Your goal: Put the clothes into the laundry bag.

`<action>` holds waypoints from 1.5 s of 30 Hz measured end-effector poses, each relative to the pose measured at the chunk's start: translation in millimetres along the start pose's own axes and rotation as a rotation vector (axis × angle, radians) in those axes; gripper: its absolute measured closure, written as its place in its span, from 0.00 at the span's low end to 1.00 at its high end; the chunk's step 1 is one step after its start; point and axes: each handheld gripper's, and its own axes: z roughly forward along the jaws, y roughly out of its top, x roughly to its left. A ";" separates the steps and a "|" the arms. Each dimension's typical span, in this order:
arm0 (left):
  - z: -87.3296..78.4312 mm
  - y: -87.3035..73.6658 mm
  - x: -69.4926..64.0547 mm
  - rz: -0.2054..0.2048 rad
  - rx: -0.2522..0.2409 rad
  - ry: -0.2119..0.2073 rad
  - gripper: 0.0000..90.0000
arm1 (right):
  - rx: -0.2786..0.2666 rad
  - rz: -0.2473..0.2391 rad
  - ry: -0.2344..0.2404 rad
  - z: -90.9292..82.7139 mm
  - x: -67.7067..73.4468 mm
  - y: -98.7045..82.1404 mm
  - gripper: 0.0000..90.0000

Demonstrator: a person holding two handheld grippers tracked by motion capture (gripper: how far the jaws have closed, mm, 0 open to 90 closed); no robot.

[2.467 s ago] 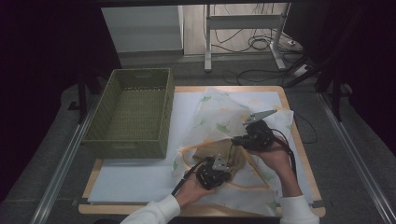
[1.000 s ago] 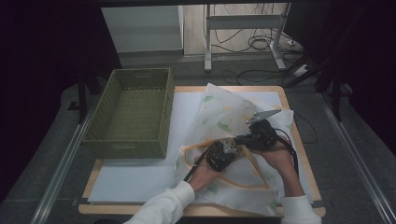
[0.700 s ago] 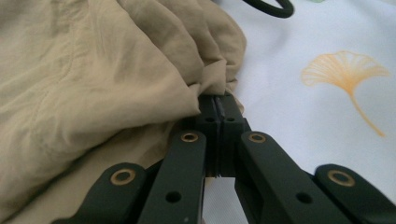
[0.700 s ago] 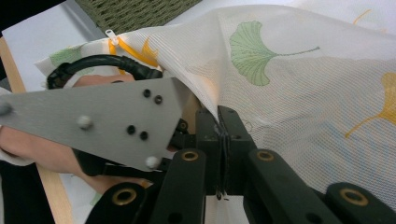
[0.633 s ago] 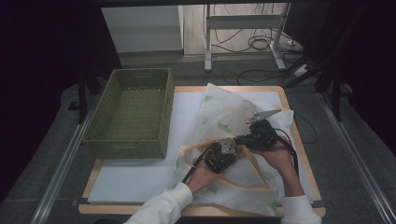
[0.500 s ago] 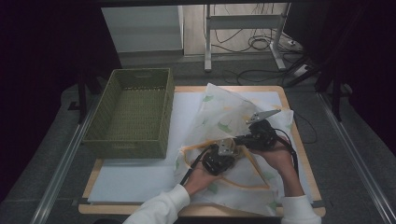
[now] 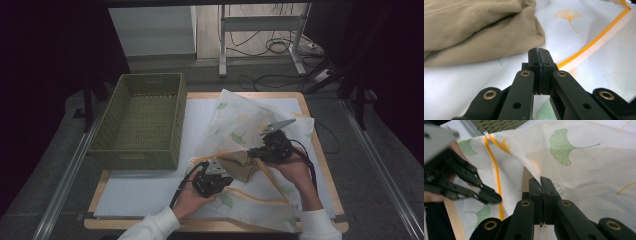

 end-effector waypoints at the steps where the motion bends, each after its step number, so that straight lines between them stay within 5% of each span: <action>1: -4.2 -2.1 1.3 -0.007 -0.005 -0.001 1.00 | 0.002 0.001 0.000 0.7 -0.2 -0.7 0.97; 14: -55.6 -34.4 15.3 -0.089 -0.047 0.005 1.00 | 0.036 0.007 0.020 10.9 5.8 -9.6 0.97; 30: -70.2 -45.6 27.0 -0.140 -0.076 0.064 0.98 | 0.117 0.008 0.058 34.2 12.9 -40.4 0.96; 34: -73.1 -51.1 29.6 -0.160 -0.083 0.099 0.91 | 0.123 0.014 0.062 39.0 15.2 -46.3 0.96; 41: -74.4 -56.0 27.7 -0.173 -0.078 0.121 0.58 | 0.182 0.019 0.090 54.3 18.7 -53.7 0.96; 45: -73.2 -57.5 30.6 -0.183 -0.074 0.123 0.50 | 0.212 0.021 0.089 62.1 19.5 -57.0 0.96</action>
